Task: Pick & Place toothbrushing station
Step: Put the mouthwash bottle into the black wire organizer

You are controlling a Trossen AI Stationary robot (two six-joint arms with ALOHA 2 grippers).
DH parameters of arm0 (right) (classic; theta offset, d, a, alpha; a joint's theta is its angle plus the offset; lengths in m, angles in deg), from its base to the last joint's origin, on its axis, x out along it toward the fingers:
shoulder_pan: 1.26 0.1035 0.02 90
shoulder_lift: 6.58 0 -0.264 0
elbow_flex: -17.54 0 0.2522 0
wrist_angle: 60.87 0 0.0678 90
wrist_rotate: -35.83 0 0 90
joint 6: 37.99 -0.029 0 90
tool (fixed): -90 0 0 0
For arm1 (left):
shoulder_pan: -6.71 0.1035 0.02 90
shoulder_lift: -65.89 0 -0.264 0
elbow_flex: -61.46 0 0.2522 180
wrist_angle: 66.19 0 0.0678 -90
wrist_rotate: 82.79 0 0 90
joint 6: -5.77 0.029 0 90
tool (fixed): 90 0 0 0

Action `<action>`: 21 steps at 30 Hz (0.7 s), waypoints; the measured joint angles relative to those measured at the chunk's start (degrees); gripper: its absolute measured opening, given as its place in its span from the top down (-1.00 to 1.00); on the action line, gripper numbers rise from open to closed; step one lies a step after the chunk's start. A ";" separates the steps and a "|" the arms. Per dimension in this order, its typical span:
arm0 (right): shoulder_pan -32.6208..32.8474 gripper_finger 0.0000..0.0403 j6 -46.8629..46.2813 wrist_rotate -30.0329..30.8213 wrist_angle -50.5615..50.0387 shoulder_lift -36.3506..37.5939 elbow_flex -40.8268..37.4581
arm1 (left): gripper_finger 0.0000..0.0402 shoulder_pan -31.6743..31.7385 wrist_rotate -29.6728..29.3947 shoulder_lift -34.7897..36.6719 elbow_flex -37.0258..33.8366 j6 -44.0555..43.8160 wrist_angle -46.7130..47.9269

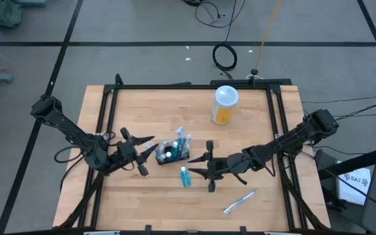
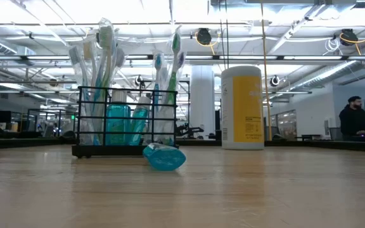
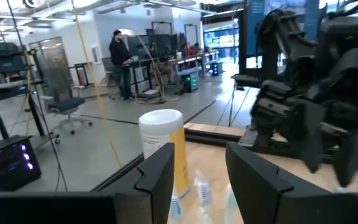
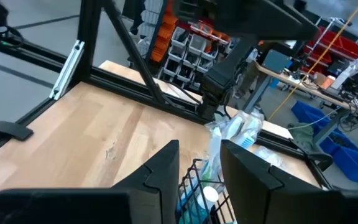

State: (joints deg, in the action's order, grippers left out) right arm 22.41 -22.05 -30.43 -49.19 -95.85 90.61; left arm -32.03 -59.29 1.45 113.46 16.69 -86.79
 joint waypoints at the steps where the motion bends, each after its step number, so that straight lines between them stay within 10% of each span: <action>1: -0.31 0.45 -0.41 -0.08 0.03 0.00 0.00 | 0.24 -0.37 0.01 0.00 0.00 0.00 -0.02; 21: -6.52 0.45 -12.30 -0.07 -1.76 -0.02 -4.23 | 0.24 -1.13 -0.03 0.00 0.00 0.14 7.32</action>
State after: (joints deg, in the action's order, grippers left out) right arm 15.89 -34.35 -30.50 -50.95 -95.88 86.38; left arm -33.16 -59.31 1.45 113.46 16.83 -79.47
